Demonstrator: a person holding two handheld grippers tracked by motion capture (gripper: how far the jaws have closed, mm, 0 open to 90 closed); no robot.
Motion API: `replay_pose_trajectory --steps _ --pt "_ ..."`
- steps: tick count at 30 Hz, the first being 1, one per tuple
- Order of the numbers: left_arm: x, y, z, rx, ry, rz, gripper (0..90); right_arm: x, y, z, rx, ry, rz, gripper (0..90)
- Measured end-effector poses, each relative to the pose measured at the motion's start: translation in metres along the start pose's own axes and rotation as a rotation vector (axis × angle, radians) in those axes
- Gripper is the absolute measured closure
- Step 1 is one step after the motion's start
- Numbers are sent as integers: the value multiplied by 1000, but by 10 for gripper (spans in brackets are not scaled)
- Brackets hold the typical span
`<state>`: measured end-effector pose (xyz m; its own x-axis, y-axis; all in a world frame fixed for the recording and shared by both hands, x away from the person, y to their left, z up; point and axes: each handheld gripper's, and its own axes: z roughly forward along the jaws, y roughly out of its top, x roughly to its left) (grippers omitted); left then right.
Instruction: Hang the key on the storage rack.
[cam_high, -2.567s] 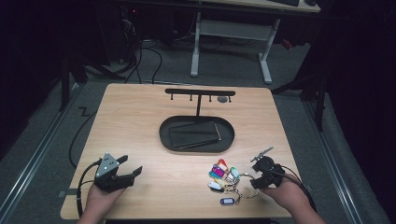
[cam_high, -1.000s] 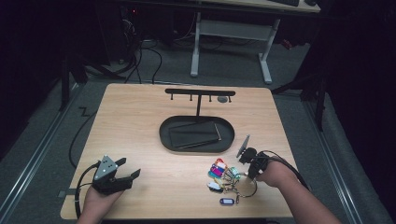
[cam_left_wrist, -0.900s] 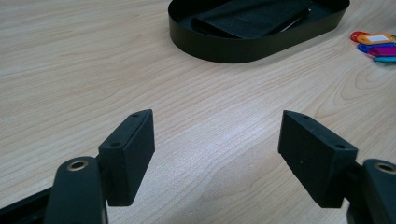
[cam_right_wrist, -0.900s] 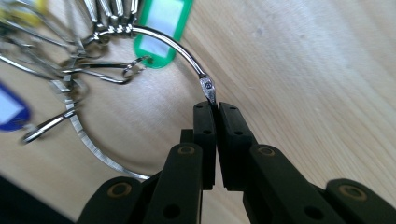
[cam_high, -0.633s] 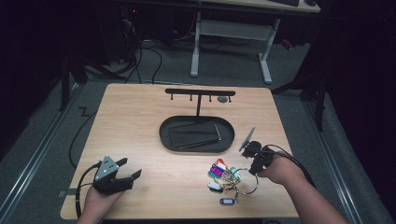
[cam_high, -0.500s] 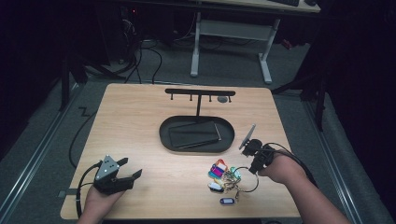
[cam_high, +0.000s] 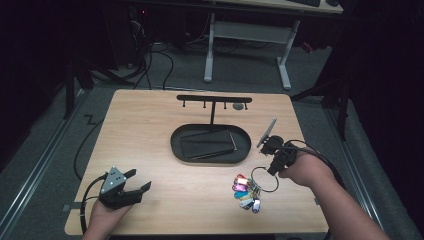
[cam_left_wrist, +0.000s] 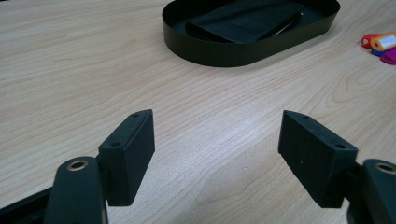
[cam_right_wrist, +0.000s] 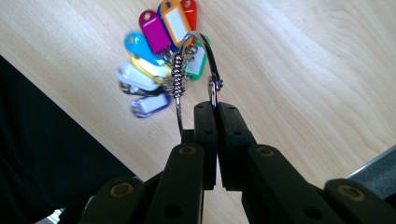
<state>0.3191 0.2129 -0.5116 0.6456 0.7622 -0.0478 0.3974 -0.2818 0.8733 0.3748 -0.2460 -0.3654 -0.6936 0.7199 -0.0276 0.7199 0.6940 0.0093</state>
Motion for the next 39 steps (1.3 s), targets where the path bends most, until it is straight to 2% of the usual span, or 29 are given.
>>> replay_pose_trajectory --steps 1,2,3,4,5,10,17,21,22,23,24,27,29,30,31,33,35,37,38,39 --pt "0 0 0 0 0 0 277 -2 0 -3 -7 -6 -21 879" --pt "0 -1 -1 1 1 -1 277 -2 0 -5 -6 -7 -6 879" --pt "-1 -1 -2 5 0 -1 277 -4 0 -9 -13 -20 -15 879" --pt "-1 -2 -2 3 4 -2 277 -1 -1 -13 -10 -17 38 879" --pt "-1 -3 -3 2 6 -2 277 -5 0 -15 -24 -26 -14 879" --pt "-1 -3 -4 4 6 -8 277 -8 3 -30 -29 -41 -6 879" --pt "-3 -4 -1 9 -3 0 277 -15 20 -52 -28 -68 -30 879" --pt "-3 -4 -2 8 -5 5 277 -20 29 -66 -36 -91 -16 879" --pt "-3 -4 -2 7 -5 6 277 -23 31 -69 -44 -91 -22 879" --pt "-2 -4 -3 10 -6 6 277 -23 33 -72 -41 -89 7 879" --pt "-2 -4 -3 6 -4 4 277 -25 35 -74 -50 -89 -7 879" --pt "0 -4 -4 2 -2 -3 277 -30 42 -80 -56 -93 3 879" --pt "0 -4 -4 4 -3 -1 277 -31 47 -83 -48 -83 37 879" --pt "0 -4 -4 3 -2 -1 277 -34 48 -84 -53 -86 16 879" --pt "-1 -4 -4 2 -2 -1 276 -34 51 -85 -42 -78 35 879" --pt "-1 -4 -4 3 -2 2 276 -38 56 -88 -47 -82 20 879" --pt "-1 -4 -4 5 -2 3 277 -40 60 -90 -46 -82 34 879" --pt "-1 -4 -4 6 -1 5 277 -44 66 -94 -49 -82 17 879" --pt "-1 -4 -4 6 0 4 277 -45 69 -96 -52 -80 35 879" --pt "0 -5 -4 7 0 4 277 -47 71 -98 -56 -82 25 879"
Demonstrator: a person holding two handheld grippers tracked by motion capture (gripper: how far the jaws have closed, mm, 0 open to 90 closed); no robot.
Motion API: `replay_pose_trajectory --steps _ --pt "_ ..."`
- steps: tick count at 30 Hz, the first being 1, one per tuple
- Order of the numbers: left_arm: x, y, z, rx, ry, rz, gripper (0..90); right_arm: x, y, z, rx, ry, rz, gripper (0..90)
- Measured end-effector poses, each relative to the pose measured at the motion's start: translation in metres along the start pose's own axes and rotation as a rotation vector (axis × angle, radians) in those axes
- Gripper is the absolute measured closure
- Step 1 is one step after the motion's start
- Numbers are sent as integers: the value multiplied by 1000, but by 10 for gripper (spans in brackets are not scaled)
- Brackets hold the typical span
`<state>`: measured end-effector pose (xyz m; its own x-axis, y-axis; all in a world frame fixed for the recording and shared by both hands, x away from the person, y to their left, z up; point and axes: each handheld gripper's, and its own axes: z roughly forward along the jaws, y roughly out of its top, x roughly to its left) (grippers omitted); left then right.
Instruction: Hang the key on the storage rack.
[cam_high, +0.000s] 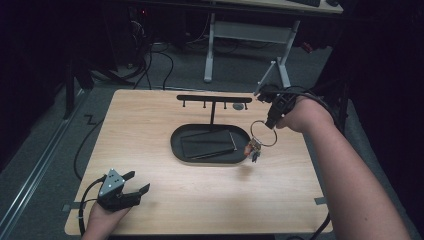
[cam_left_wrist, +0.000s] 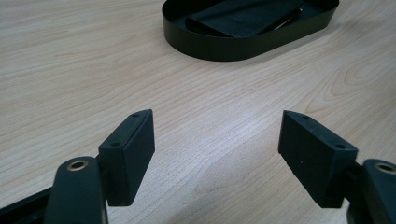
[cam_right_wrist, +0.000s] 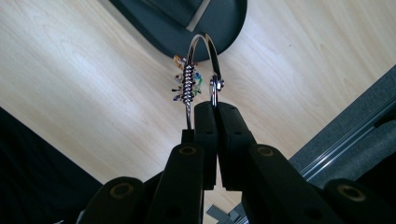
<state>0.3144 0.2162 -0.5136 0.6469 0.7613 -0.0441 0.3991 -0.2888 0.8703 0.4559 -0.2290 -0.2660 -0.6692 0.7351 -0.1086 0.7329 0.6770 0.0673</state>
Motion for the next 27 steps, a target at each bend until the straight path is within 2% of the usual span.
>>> replay_pose_trajectory --steps 5,12,20,21,22,27 --pt "1 0 0 0 0 0 277 -5 13 -6 -12 -5 13 879" --pt "2 0 -1 2 2 0 277 -9 31 -6 -17 -7 -7 879" --pt "2 0 -2 1 6 5 277 -12 42 -5 -8 -13 2 879" --pt "2 0 -2 -1 7 5 277 -13 43 -4 -16 -12 -9 879" --pt "2 0 -2 -2 7 5 277 -13 44 -5 -13 -9 3 879" --pt "3 -1 -4 -2 9 4 277 -13 51 -4 -11 -15 -12 879"
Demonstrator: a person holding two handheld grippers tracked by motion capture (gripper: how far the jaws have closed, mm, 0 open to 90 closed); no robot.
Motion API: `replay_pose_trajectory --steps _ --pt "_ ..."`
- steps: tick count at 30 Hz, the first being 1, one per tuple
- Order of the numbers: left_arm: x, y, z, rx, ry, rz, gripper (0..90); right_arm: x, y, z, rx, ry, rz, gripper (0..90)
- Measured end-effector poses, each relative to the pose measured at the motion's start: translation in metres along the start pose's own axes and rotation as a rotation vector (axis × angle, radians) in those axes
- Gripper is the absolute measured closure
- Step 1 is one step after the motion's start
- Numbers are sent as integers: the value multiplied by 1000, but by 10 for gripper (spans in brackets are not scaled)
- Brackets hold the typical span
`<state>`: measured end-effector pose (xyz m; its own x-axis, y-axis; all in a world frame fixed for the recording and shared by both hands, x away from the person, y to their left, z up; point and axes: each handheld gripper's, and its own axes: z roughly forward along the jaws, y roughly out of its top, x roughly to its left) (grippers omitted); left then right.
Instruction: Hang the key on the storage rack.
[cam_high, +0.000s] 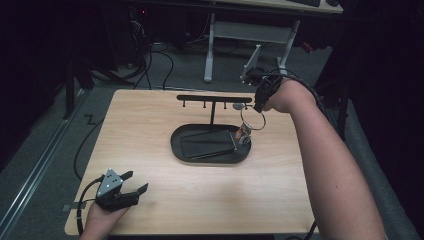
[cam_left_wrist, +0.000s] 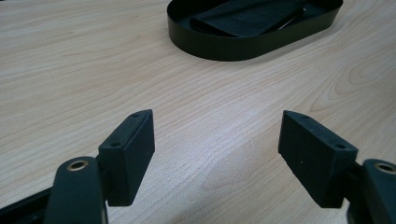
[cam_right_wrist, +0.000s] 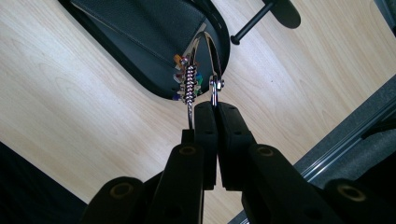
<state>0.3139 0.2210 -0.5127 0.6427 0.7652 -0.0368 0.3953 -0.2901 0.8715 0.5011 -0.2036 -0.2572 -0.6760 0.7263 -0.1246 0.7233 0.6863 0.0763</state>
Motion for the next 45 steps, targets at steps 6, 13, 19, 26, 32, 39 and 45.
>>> replay_pose_trajectory --steps 6,13,19,26,32,39,45 --pt "1 0 -2 -3 8 1 277 -5 7 2 20 6 15 879" --pt "2 -1 -2 0 9 2 277 -12 15 11 20 5 16 879" --pt "2 -1 -3 0 12 3 277 -17 22 20 29 3 19 879" --pt "2 -2 -3 1 10 4 277 -24 26 33 37 1 26 878" --pt "1 -2 -3 11 6 6 277 -29 26 43 26 11 43 878" --pt "1 -3 -3 8 9 7 277 -28 31 51 10 5 43 876" --pt "2 -3 -3 8 9 8 277 -28 32 53 -5 -16 39 869"
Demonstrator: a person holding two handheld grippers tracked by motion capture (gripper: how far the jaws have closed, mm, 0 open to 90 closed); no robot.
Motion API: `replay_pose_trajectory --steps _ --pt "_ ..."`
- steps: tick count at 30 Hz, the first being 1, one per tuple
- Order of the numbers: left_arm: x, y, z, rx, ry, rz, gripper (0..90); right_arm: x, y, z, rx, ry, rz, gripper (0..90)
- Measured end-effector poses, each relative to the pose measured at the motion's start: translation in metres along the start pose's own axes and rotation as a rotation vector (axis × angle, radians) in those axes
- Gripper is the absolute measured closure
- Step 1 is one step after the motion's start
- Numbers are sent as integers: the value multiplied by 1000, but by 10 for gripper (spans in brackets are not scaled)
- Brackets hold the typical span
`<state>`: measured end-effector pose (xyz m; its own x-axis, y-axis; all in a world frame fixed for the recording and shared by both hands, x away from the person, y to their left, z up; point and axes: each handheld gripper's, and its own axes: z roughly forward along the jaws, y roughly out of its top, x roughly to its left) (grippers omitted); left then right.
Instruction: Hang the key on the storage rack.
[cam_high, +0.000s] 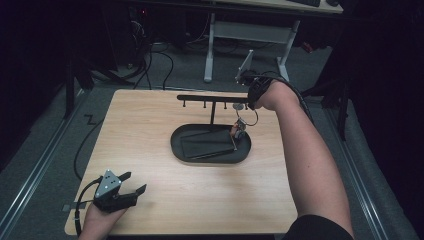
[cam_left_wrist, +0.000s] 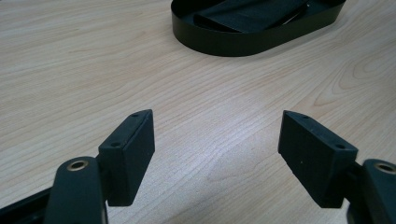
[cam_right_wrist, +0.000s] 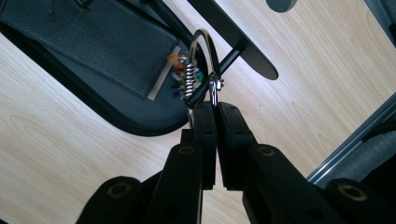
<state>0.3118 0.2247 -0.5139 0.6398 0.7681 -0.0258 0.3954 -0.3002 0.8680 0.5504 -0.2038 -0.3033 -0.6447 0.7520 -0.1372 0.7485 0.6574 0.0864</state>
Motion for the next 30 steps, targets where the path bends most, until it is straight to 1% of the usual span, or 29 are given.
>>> replay_pose_trajectory --steps 2,3,4,5,7,9,10,11,12,14,15,17,18,19,21,24,25,26,27,30 --pt "0 0 0 7 -4 1 277 1 0 1 2 -8 6 861" --pt "0 0 0 3 -1 0 277 1 0 1 0 -18 -1 852" --pt "0 0 0 2 -1 1 277 2 1 1 4 -19 15 841" --pt "-1 0 0 0 1 0 277 1 1 1 -4 -25 5 833" --pt "0 0 0 5 -1 0 277 3 0 -1 -19 -25 16 828" --pt "0 0 1 5 -1 -3 277 4 0 -3 -30 -30 6 819" --pt "0 0 1 4 -1 -5 277 5 -1 -4 -32 -27 10 815" --pt "0 0 1 6 -2 -3 277 5 -1 -5 -35 -34 0 810" --pt "0 0 1 5 -1 -1 277 6 -2 -6 -34 -29 13 808" --pt "-1 0 0 5 -3 0 277 6 -3 -7 -43 -27 14 808" --pt "-1 0 0 5 -2 1 277 8 -3 -8 -41 -23 29 808" --pt "-1 0 0 2 0 1 277 8 -5 -10 -51 -28 17 804" --pt "-1 0 0 1 1 1 277 9 -6 -11 -55 -28 23 801" --pt "-1 0 0 3 0 1 277 9 -7 -11 -61 -32 15 798" --pt "-2 0 0 4 -2 3 277 11 -9 -14 -64 -29 31 791" --pt "-2 0 1 6 -2 6 276 12 -13 -17 -71 -36 17 782" --pt "-2 0 1 7 -3 7 277 13 -15 -19 -67 -36 34 777" --pt "-3 0 1 7 -3 7 276 13 -16 -20 -77 -42 17 771" --pt "-3 0 1 8 -3 7 276 13 -19 -21 -82 -39 32 765" --pt "-3 0 0 8 -3 8 276 16 -27 -24 -99 -35 52 739"
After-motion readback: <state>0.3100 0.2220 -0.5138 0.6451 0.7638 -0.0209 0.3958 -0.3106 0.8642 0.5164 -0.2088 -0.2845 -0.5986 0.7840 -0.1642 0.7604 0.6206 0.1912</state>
